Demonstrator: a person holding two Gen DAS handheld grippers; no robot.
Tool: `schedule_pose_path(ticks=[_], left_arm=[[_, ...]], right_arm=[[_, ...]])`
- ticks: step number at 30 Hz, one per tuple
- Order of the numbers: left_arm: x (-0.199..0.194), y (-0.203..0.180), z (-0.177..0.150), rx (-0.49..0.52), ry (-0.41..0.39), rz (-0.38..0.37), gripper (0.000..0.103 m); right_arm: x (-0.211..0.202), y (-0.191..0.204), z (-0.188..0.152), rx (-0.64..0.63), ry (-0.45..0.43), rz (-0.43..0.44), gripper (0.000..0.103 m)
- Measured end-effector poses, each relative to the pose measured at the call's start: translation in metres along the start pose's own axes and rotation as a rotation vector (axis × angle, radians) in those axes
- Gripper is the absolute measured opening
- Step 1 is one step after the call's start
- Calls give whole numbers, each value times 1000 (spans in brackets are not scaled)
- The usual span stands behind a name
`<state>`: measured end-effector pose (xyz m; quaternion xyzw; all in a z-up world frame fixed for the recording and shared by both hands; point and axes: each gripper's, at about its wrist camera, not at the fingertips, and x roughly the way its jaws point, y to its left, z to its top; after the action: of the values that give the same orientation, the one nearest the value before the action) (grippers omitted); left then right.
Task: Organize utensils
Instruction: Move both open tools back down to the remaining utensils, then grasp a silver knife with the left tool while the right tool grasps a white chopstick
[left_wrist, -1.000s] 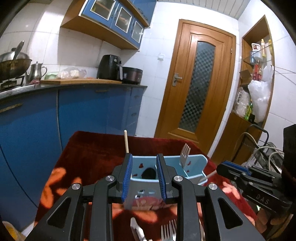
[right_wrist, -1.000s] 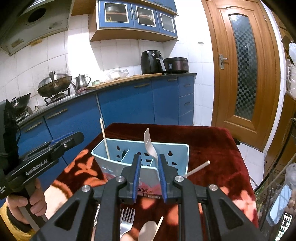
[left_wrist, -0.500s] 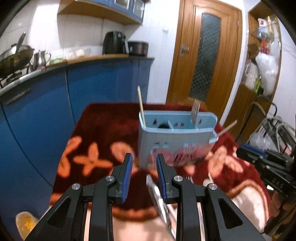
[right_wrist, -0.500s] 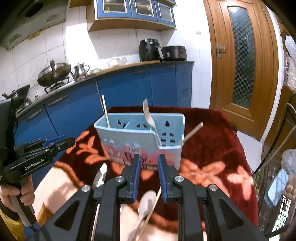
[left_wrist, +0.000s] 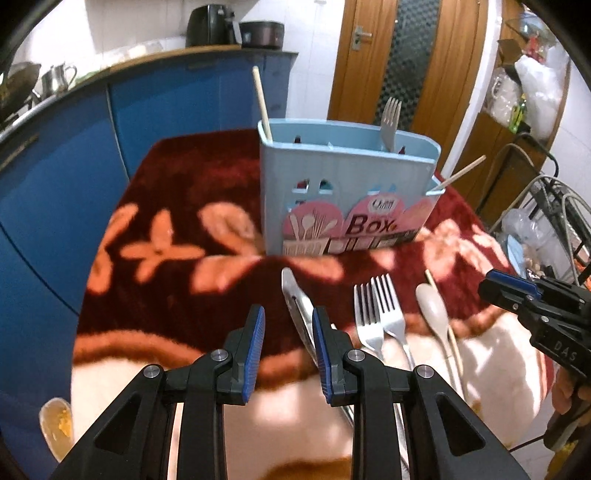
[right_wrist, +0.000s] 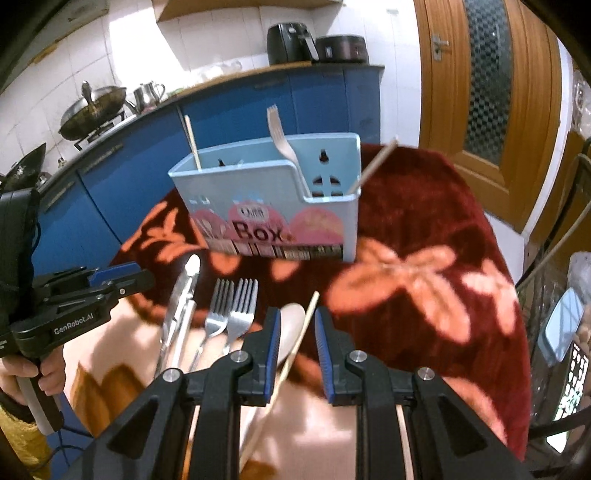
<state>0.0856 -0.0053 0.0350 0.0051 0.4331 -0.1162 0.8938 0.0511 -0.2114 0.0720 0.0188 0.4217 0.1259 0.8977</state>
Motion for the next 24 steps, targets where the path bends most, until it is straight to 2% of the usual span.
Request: schedule_pose_path(ticks=[6,15,20,24], left_arm=[[15,6,0,-22,54,12,27],[35,19,8,-79,120,-22,27],[48,25,11,-126,159,-56,27],[51,25,15,-135,162,-85,27]], right_arm=[[21,-12,-1,70,86,32,22],[48,-20,10,157,180,80,22],[57,-18,15,150,197,63,22],[61,-17,20,147,209,54,22]])
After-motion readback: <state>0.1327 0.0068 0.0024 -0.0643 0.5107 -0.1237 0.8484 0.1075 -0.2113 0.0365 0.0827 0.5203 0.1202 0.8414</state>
